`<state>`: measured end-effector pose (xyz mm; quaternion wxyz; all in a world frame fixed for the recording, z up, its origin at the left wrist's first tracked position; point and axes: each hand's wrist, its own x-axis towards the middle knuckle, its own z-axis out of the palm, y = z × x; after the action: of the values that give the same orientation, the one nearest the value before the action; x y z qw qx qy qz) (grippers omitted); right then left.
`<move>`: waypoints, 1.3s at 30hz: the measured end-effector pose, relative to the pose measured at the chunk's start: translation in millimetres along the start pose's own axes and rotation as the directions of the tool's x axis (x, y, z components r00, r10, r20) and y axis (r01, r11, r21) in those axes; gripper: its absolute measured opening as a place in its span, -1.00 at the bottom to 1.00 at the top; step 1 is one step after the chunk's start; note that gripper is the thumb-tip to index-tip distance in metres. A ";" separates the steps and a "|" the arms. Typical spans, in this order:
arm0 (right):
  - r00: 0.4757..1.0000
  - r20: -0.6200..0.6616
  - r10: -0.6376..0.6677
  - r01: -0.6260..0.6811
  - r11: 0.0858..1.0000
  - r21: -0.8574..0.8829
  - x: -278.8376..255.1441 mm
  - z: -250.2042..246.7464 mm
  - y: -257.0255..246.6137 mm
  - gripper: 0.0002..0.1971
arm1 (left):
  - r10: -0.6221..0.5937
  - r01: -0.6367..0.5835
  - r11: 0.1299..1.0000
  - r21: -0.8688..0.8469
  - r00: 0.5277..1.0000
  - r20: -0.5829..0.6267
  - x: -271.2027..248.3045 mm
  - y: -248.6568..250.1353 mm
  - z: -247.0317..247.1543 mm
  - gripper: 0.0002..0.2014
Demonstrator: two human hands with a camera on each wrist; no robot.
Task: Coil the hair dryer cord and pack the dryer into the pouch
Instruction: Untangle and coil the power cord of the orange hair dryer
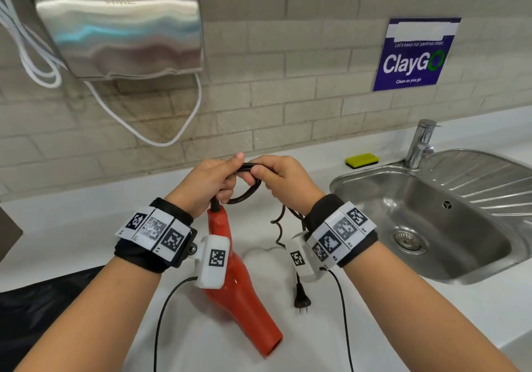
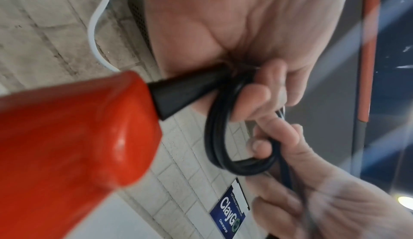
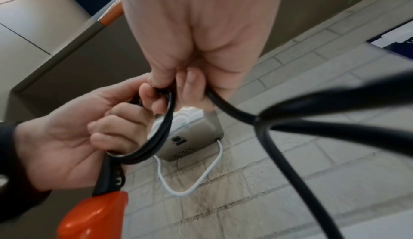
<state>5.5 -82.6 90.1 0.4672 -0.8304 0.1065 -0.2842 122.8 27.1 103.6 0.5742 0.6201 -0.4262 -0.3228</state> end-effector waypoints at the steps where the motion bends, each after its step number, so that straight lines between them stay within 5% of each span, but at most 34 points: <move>1: 1.000 -0.013 -0.010 0.010 1.000 0.012 -0.2 0.1 -1.4 -0.77 | -0.004 0.004 1.000 -0.009 1.000 -0.014 0.5 0.0 1.3 -0.52; 8: 0.997 -0.083 -0.005 0.000 0.998 -0.067 -2.5 2.8 6.3 -0.80 | 0.021 -0.007 0.996 0.086 0.987 -0.159 5.9 -2.2 14.3 -0.54; 13: 0.958 -0.279 0.070 -0.136 0.965 -0.224 -17.0 -11.7 24.0 -0.81 | 0.020 0.006 0.994 0.106 0.970 -0.243 10.0 -4.5 15.2 -0.56; 19: 0.899 -0.115 0.422 -0.431 0.811 -0.397 -51.6 -17.1 50.4 -0.52 | 0.039 0.009 0.984 0.176 0.963 -0.266 13.1 -7.6 22.0 -0.55; 24: 0.864 -0.152 0.480 -0.494 0.751 -0.437 -71.0 -7.3 74.5 -0.58 | 0.063 0.015 0.973 0.232 0.944 -0.325 18.3 -9.4 27.0 -0.55; 26: 0.824 -0.104 0.557 -0.532 0.697 -0.480 -77.1 -3.3 83.9 -0.65 | 0.053 0.019 0.980 0.199 0.937 -0.346 20.1 -9.9 27.3 -0.55; 32: 0.586 0.045 0.809 -0.515 0.414 -0.750 -88.6 20.6 112.0 -0.60 | 0.032 0.016 0.991 0.135 0.937 -0.347 20.7 -10.5 30.7 -0.54; 39: 0.539 0.083 0.838 -0.410 0.347 -0.844 -81.4 40.9 116.7 -0.83 | 0.034 0.030 0.982 0.187 0.943 -0.332 18.4 -8.9 31.2 -0.54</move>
<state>-27.2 -80.5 -54.2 0.1675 -0.8675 0.4087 0.2289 104.3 -3.2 92.3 0.5768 0.7171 -0.3522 -0.1706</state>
